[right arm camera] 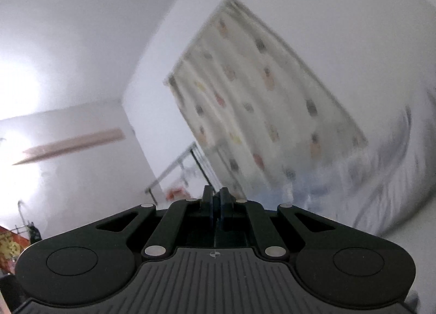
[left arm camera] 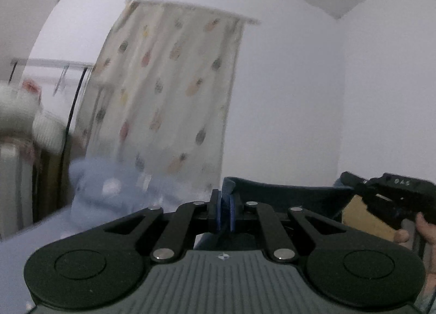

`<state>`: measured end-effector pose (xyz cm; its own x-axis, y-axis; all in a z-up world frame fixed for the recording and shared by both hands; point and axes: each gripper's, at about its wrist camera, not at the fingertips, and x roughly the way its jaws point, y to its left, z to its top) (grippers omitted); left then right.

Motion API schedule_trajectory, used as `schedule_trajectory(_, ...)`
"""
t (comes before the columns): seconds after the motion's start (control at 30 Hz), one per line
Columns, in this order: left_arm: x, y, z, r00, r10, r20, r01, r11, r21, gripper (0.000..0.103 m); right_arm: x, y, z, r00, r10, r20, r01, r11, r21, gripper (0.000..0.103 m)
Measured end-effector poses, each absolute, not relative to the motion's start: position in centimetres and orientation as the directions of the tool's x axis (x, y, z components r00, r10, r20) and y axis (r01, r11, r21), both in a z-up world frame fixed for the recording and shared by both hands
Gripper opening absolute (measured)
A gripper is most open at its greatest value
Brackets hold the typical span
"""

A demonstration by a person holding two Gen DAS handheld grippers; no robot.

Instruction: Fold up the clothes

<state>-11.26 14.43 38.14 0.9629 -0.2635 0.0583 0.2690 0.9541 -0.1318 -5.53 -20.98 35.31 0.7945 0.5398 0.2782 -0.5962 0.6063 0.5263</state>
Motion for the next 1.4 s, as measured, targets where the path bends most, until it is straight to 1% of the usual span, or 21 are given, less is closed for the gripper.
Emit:
schedule_trajectory(0.1, -12.8, 13.0, 41.2, 0.952, -0.284, 0.118, 0.295, 0.951, -0.089, 0.010, -8.5, -22.6, 38.9, 0.780, 0.519, 0.349, -0.625, 0.618, 0.478, 0.006)
schedule_trajectory(0.23, -14.5, 11.8, 44.5, 0.929, -0.314, 0.197, 0.334, 0.939, -0.081, 0.010, -12.7, -24.8, 43.2, 0.754, 0.499, 0.427, -0.653, 0.637, 0.409, 0.006)
schedule_trajectory(0.53, -20.5, 10.0, 50.5, 0.828, -0.424, 0.368, 0.457, 0.889, -0.003, 0.010, -22.7, -29.6, 50.6, 0.672, 0.446, 0.591, -0.687, 0.674, 0.272, 0.006)
schedule_trajectory(0.7, -23.7, 9.7, 52.9, 0.772, -0.447, 0.452, 0.494, 0.869, 0.015, 0.010, -27.4, -30.8, 54.4, 0.613, 0.444, 0.653, -0.692, 0.701, 0.173, 0.006)
schedule_trajectory(0.83, -25.0, 9.4, 54.8, 0.743, -0.470, 0.476, 0.512, 0.858, 0.048, 0.010, -29.3, -31.6, 56.8, 0.589, 0.447, 0.674, -0.690, 0.712, 0.131, 0.006)
schedule_trajectory(0.97, -24.5, 8.1, 55.7, 0.764, -0.471, 0.441, 0.494, 0.867, 0.070, 0.010, -29.3, -32.4, 57.2, 0.600, 0.439, 0.669, -0.668, 0.735, 0.118, 0.006)
schedule_trajectory(1.07, -21.7, 7.2, 54.6, 0.803, -0.466, 0.372, 0.484, 0.874, 0.051, 0.010, -27.4, -33.0, 56.0, 0.632, 0.435, 0.641, -0.654, 0.743, 0.141, 0.006)
schedule_trajectory(1.13, -18.8, 6.6, 52.9, 0.837, -0.451, 0.308, 0.467, 0.884, 0.027, 0.010, -24.7, -33.4, 54.8, 0.667, 0.440, 0.602, -0.647, 0.742, 0.175, 0.006)
schedule_trajectory(1.23, -13.8, 5.9, 50.0, 0.886, -0.420, 0.197, 0.431, 0.902, -0.017, 0.010, -19.8, -33.7, 52.9, 0.735, 0.444, 0.513, -0.615, 0.756, 0.226, 0.006)
schedule_trajectory(1.4, -3.7, 5.1, 43.5, 0.934, -0.356, -0.020, 0.353, 0.932, -0.086, 0.010, -9.7, -33.5, 48.1, 0.848, 0.434, 0.305, -0.520, 0.794, 0.315, 0.006)
